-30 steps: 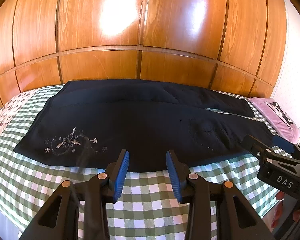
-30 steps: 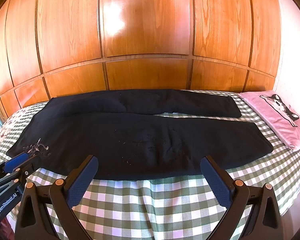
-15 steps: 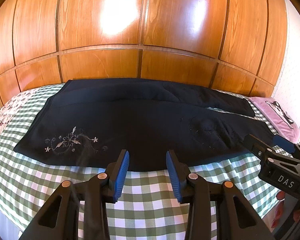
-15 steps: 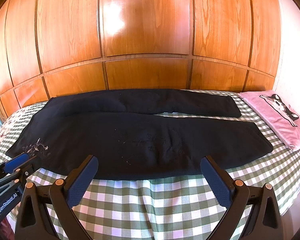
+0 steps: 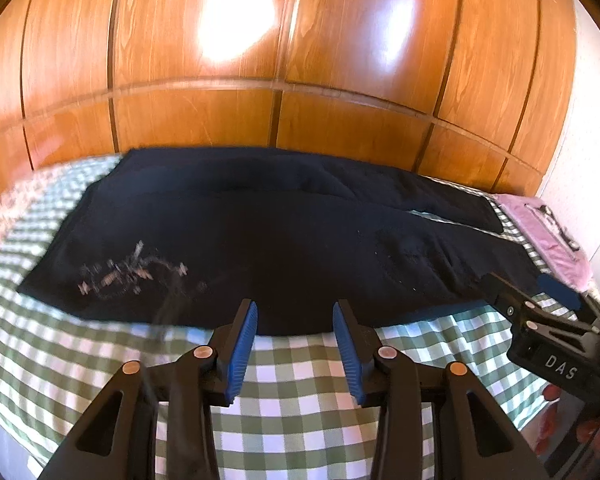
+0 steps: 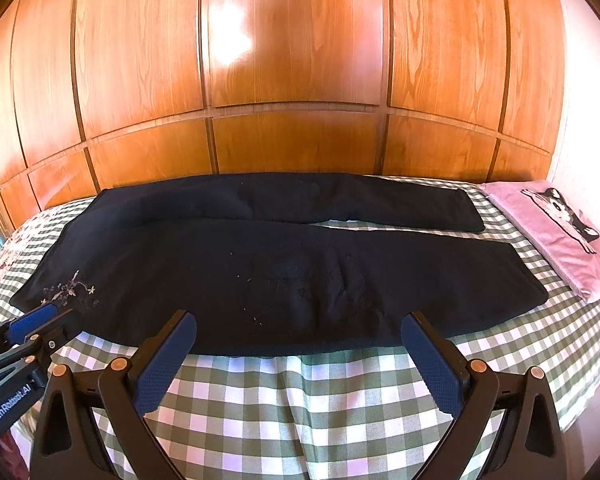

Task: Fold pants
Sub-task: 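Grasp the embroidered trouser leg end with the left tool while the right tool grasps the other leg end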

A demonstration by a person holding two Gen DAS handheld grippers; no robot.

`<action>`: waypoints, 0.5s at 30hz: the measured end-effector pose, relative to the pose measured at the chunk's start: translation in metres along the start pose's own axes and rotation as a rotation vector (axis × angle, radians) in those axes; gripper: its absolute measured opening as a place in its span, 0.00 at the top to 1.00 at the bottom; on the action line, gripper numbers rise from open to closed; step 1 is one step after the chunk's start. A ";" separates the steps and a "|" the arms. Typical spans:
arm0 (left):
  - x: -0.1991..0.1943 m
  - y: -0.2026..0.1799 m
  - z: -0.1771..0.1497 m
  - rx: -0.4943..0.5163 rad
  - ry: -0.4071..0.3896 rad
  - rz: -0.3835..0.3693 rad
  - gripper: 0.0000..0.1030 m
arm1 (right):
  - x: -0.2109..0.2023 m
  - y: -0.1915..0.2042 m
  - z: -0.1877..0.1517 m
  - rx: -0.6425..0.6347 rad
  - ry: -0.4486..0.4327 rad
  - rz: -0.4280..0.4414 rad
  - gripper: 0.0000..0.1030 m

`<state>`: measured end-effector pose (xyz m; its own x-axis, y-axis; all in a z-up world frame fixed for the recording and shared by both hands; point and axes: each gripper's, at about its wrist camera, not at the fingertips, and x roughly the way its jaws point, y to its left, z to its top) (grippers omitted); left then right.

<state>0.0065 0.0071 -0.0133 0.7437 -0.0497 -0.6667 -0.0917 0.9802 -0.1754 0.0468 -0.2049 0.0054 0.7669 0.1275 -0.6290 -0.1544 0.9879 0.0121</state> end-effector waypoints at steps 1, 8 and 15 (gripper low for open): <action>0.003 0.004 -0.001 -0.027 0.018 -0.017 0.58 | 0.001 0.000 -0.001 0.001 0.004 -0.001 0.00; 0.018 0.044 -0.003 -0.162 0.073 -0.026 0.56 | 0.017 -0.020 -0.009 0.056 0.073 0.028 0.00; 0.022 0.110 -0.007 -0.334 0.057 0.029 0.56 | 0.038 -0.084 -0.029 0.318 0.166 0.144 0.02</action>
<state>0.0080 0.1125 -0.0519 0.7002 -0.0422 -0.7127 -0.3317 0.8648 -0.3770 0.0708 -0.2852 -0.0419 0.6362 0.2768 -0.7202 -0.0319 0.9421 0.3339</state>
